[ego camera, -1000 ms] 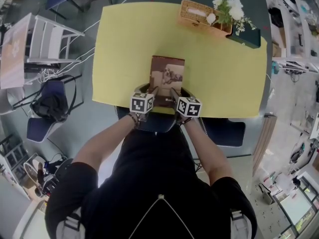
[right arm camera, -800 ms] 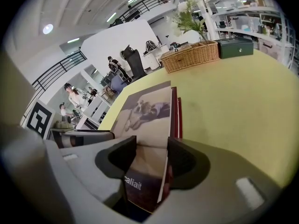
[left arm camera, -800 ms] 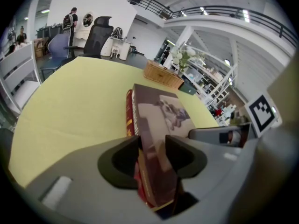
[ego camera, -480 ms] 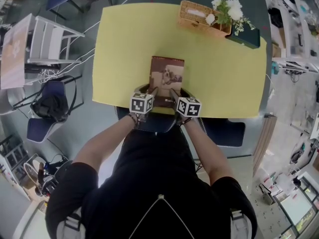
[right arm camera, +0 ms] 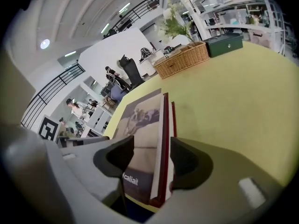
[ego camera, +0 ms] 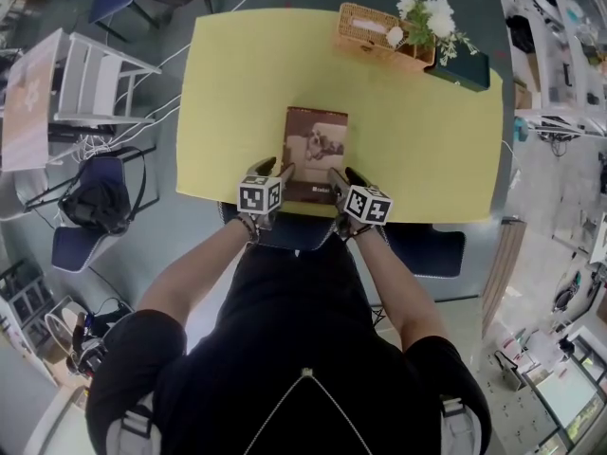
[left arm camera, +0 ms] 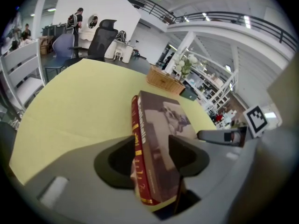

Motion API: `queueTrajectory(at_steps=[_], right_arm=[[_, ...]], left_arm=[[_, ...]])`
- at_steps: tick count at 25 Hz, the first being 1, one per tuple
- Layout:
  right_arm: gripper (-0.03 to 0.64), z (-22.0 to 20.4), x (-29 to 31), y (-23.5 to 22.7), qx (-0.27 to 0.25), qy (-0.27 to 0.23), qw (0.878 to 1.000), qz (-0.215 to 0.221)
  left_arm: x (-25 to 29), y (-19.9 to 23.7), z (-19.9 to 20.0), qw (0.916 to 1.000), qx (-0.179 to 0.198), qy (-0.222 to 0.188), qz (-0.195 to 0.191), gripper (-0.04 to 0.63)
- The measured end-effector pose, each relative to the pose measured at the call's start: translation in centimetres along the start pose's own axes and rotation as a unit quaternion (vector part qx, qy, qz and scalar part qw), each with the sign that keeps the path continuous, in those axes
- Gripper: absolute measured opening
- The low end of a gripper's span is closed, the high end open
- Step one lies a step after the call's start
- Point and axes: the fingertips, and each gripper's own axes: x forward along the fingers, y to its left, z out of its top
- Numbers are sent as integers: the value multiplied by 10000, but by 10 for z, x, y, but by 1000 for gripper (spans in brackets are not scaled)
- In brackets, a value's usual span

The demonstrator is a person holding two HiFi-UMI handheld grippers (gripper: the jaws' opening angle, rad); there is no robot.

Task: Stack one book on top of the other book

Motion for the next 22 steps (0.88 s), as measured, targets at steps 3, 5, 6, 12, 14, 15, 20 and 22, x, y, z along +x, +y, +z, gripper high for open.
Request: queueTrajectory(at_steps=[3, 5, 6, 12, 14, 15, 20, 22], right_arm=[[244, 15, -20, -18, 50, -269, 9994, -205], [244, 29, -37, -25, 101, -511, 9982, -302], [244, 37, -45, -26, 111, -642, 9974, -313], [112, 80, -96, 14, -53, -1244, 9922, 110], [50, 87, -112, 41, -335, -1313, 9904, 257], [20, 91, -120, 56, -512, -1352, 9889, 335], [5, 113, -148, 140, -1483, -1622, 9722, 805], [5, 118, -160, 165, -1780, -1685, 9655, 882]], left_arm=[[-17, 9, 9, 9996, -102, -252, 48, 238], [-32, 14, 16, 9990, -110, -433, 96, 236], [-41, 17, 21, 9984, -86, -536, 137, 226], [-106, 11, 62, 9878, 288, -1505, 270, 35], [-130, -8, 73, 9836, 490, -1735, 27, 8], [-142, -19, 79, 9812, 579, -1837, -121, 8], [-187, -65, 121, 9607, 1223, -2442, -497, 8], [-204, -82, 133, 9525, 1378, -2647, -606, 8]])
